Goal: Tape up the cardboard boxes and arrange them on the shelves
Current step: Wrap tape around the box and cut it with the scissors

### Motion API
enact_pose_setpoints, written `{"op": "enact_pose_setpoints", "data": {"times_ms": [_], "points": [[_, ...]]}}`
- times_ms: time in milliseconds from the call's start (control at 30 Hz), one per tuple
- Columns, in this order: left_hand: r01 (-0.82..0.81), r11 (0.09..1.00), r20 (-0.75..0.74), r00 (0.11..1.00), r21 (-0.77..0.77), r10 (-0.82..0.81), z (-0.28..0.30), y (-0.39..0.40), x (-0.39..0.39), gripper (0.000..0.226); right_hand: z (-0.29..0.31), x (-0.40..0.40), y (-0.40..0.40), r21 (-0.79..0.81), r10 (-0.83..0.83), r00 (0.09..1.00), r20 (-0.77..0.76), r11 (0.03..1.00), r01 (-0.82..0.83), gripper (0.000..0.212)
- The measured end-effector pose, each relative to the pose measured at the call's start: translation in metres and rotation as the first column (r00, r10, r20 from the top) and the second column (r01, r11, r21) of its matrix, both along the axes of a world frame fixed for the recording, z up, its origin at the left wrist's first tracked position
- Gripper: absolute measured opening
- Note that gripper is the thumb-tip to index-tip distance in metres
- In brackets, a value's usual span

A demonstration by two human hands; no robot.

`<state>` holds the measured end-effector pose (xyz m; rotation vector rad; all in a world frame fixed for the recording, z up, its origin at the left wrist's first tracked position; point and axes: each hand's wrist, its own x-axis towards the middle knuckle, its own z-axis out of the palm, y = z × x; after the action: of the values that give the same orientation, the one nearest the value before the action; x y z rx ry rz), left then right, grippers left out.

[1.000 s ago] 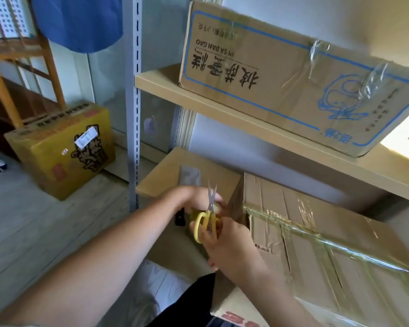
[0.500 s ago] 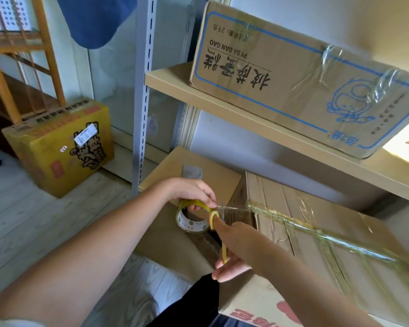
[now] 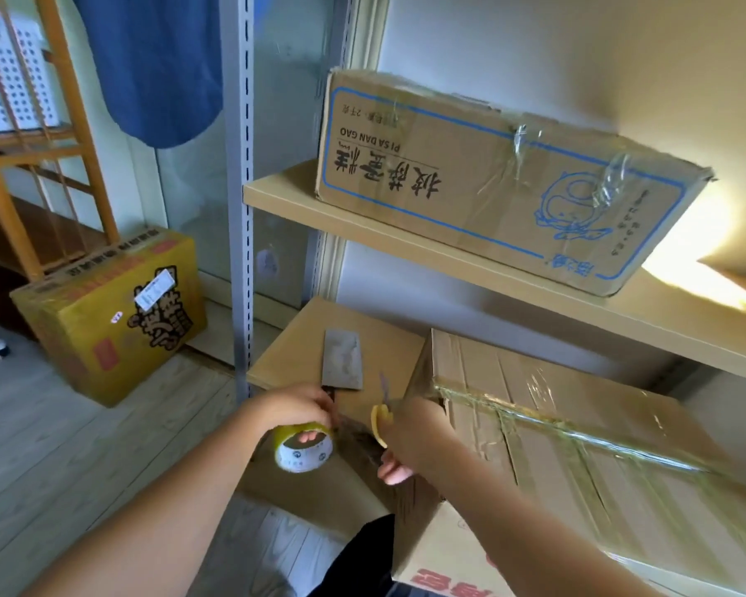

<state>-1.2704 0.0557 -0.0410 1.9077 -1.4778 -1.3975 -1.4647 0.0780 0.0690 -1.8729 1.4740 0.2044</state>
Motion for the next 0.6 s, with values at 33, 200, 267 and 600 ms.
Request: {"op": "enact_pose_setpoints", "data": {"times_ms": [33,200,267,600], "points": [[-0.058,0.997,-0.046,0.997,-0.052,0.055,0.006,0.005,0.0,0.014,0.0,-0.007,0.004,0.035,-0.07,0.984,0.164,0.997,0.065,0.036],[-0.175,0.921,-0.33,0.942,-0.348,0.054,0.09,0.016,-0.041,0.012,0.047,-0.098,0.024,-0.401,-0.109,0.779,0.617,0.808,0.431,0.024],[-0.13,0.887,-0.366,0.929,-0.443,-0.047,0.129,0.016,-0.078,0.019,0.078,-0.154,0.011,-0.58,-0.101,0.764,0.637,0.591,0.561,0.019],[-0.128,0.834,-0.584,0.77,-0.537,-0.258,0.221,0.005,-0.274,0.019,0.127,-0.34,-0.128,-0.753,-0.49,0.793,0.362,0.348,0.559,0.021]]}}
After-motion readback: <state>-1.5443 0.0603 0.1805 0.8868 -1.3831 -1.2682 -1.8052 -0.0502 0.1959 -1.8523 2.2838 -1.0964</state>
